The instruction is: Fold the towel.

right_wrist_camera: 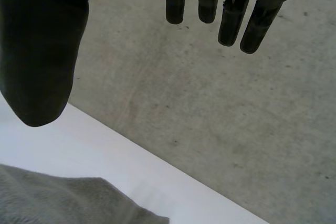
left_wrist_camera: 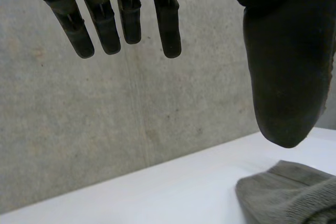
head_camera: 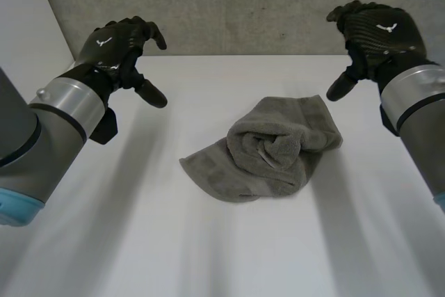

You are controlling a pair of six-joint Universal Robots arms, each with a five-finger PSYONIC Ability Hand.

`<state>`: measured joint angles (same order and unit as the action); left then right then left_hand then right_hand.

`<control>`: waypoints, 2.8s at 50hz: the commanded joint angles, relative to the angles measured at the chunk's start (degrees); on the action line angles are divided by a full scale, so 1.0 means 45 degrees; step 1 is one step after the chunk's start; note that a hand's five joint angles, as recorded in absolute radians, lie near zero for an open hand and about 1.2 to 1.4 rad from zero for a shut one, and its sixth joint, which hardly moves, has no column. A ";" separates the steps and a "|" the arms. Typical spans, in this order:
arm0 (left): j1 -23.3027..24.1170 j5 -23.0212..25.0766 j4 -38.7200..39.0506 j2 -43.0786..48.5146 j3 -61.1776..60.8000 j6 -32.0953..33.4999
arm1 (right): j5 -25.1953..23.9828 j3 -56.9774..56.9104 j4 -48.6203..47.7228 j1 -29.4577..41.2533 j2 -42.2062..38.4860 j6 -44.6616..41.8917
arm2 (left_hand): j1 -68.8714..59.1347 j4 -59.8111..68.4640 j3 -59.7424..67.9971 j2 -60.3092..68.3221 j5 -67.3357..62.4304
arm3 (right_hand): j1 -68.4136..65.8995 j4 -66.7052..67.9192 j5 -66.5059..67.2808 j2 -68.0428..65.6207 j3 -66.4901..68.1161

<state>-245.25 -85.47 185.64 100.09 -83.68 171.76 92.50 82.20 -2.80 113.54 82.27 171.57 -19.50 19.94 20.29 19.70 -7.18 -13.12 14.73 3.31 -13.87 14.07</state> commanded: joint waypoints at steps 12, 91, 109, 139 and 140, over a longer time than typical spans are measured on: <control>0.0456 -0.1378 -0.2463 0.0630 0.1624 -0.0083 | -0.0223 -0.0844 0.1306 -0.0914 -0.0371 0.0271 | 0.1428 -0.1525 -0.1604 -0.1473 0.0912 | 0.0693 -0.1050 -0.0734 0.0859 -0.0904; 0.1666 -0.0968 -0.0004 0.4614 0.0413 0.0718 | -0.9264 0.3377 0.8340 -0.3414 0.1111 -1.0890 | 0.1653 -0.1749 -0.1829 -0.1697 0.1136 | 0.0693 -0.1050 -0.0734 0.0859 -0.0904; 0.3014 0.0339 0.0896 0.6175 0.1760 0.3159 | -0.6030 0.1228 0.2521 -0.3708 -0.1343 -0.3557 | 0.1503 -0.1600 -0.1679 -0.1548 0.0987 | 0.0693 -0.1050 -0.0734 0.0859 -0.0904; 0.3776 0.0925 0.0583 0.8442 0.4103 0.3178 | -0.4345 -0.4964 0.6562 -0.1090 -0.5434 -0.5806 | 0.0268 -0.0364 -0.0444 -0.0312 -0.0249 | -1.4862 1.4505 1.4821 -1.4696 1.4652; 0.3873 0.0985 0.0622 0.8481 0.4201 0.3179 | -0.4384 -0.4966 0.6464 -0.1187 -0.5102 -0.5667 | 0.0343 -0.0440 -0.0519 -0.0388 -0.0173 | -1.4862 1.4505 1.4821 -1.4696 1.4652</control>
<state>-229.19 -82.70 188.53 137.43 -67.32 185.95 72.99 62.44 28.83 108.58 54.29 141.53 -18.13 17.76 17.56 18.05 -8.91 -73.21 76.44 65.64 -74.88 75.45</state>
